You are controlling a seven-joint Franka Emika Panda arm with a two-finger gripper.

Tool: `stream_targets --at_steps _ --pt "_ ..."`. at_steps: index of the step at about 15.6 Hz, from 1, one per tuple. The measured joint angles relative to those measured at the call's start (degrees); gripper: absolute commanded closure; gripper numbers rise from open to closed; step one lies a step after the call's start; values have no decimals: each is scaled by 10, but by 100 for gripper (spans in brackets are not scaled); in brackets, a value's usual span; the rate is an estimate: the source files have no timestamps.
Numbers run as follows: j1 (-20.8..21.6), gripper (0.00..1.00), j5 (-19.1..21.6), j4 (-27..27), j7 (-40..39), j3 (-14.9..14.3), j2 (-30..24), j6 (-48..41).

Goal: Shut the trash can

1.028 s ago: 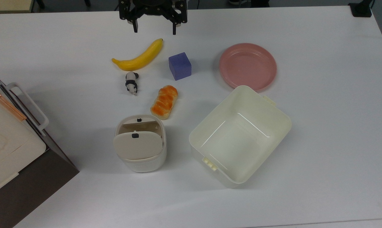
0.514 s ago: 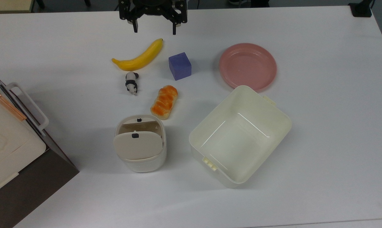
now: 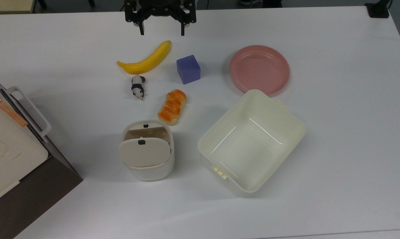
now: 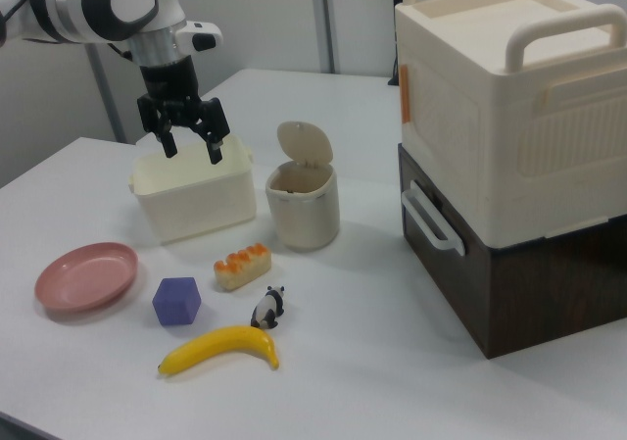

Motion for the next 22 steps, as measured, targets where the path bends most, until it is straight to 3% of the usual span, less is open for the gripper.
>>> stream_targets --at_steps 1,3,7,9,22 --pt "0 0 0 0 0 0 0 0" --pt "0 18 0 0 0 0 0 0" --pt "0 77 0 0 -9 0 0 0" --pt "0 98 0 0 -18 0 0 0" --pt "0 100 0 -1 -23 0 0 0"
